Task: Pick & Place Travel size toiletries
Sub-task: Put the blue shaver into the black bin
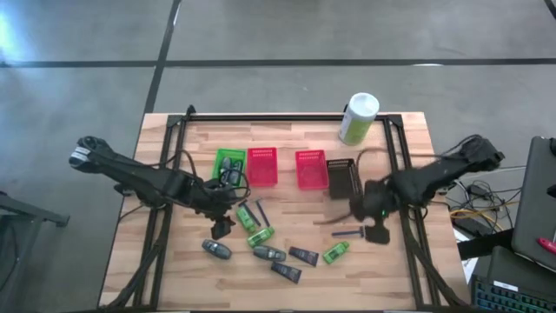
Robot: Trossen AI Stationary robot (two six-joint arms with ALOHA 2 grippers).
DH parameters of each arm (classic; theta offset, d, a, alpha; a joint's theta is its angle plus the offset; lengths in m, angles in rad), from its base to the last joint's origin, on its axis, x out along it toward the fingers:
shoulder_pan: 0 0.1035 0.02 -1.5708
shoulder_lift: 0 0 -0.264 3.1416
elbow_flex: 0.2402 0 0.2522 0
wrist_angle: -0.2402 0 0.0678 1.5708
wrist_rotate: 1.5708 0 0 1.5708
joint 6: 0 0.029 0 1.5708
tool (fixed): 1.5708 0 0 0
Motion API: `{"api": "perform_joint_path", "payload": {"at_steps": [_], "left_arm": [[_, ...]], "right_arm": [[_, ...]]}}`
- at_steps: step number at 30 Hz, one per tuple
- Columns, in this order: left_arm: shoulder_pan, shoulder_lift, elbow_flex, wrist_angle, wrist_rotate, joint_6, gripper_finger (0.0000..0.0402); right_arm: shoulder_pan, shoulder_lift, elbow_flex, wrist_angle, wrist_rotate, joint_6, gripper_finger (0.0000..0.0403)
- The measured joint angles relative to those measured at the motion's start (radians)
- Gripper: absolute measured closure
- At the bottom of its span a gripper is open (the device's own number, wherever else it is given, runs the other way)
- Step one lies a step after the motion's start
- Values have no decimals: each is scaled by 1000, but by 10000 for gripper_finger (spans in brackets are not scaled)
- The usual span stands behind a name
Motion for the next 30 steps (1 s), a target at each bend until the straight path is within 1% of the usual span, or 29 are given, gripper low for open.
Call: {"api": "perform_joint_path", "payload": {"at_steps": [3,6,9,13,18,24,26,30], "left_arm": [[-1,0,0,1,-10,13,129],[-1,0,0,1,-27,27,129],[0,-2,0,1,-30,27,129],[0,-2,0,2,-30,25,129],[0,-2,0,2,-30,9,129],[0,-2,0,3,-39,8,129],[0,-2,0,3,-41,8,129],[0,-2,0,3,-54,9,129]], "right_arm": [[69,35,-39,95,4,4,75],[108,73,-97,153,-16,-10,117],[123,109,-173,210,-52,-52,151],[122,136,-240,326,-46,-82,182],[118,143,-289,368,31,-71,200],[118,141,-374,509,29,-48,211],[118,146,-383,523,33,-29,213],[116,147,-401,541,78,-19,219]]}}
